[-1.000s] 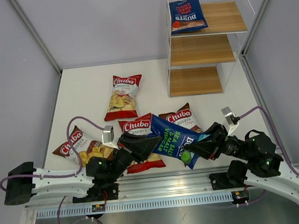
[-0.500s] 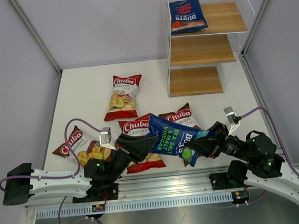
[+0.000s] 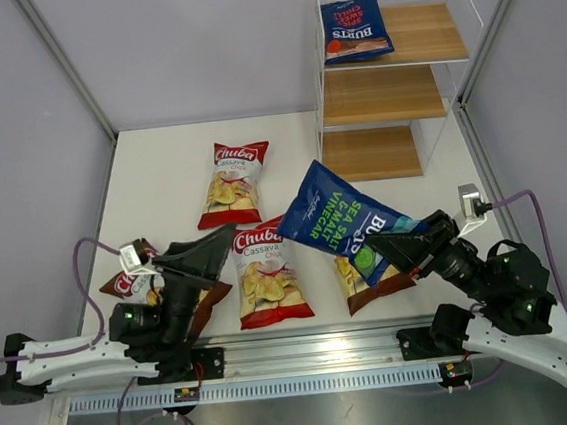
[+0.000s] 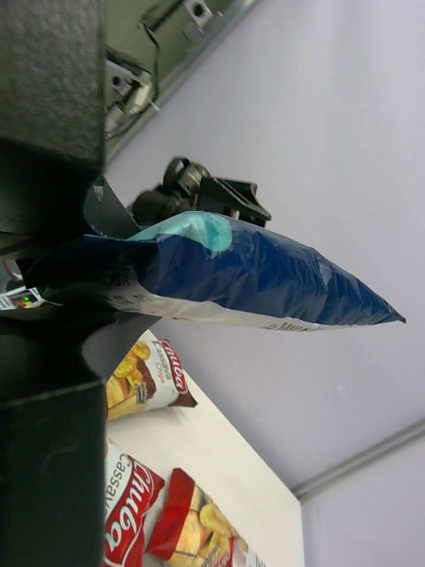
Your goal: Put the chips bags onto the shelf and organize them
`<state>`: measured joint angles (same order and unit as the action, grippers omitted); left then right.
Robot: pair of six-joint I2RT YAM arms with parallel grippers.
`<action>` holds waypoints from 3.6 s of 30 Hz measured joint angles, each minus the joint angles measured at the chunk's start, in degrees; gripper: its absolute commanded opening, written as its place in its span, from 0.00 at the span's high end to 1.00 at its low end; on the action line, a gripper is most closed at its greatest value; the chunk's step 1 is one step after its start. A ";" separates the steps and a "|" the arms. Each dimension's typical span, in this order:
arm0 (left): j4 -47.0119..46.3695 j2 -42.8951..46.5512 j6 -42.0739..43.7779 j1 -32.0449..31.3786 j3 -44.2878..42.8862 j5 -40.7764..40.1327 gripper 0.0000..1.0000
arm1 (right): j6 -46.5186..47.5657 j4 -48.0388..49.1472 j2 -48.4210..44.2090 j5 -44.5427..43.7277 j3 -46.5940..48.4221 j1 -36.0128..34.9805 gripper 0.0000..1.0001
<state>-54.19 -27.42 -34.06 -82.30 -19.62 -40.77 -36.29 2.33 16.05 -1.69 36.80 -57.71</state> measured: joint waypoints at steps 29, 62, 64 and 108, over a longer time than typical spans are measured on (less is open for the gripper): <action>97.20 -26.45 -0.04 24.85 -49.31 9.79 0.01 | -10.21 -9.70 58.12 -4.28 69.79 52.02 0.89; 100.80 -13.53 12.79 25.00 -39.39 18.73 0.01 | -34.56 -5.18 70.34 -1.46 56.41 61.51 0.68; 100.72 -13.20 12.83 25.00 -39.36 18.73 0.01 | -34.47 -5.77 70.77 -2.36 56.52 60.92 0.61; 100.41 -9.33 12.85 25.27 -36.85 19.56 0.01 | -30.23 -30.86 76.48 -1.60 72.28 62.12 0.64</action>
<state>46.22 -36.75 -21.21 -57.04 -56.47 -21.21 -66.52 -28.53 92.53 -3.29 109.08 4.40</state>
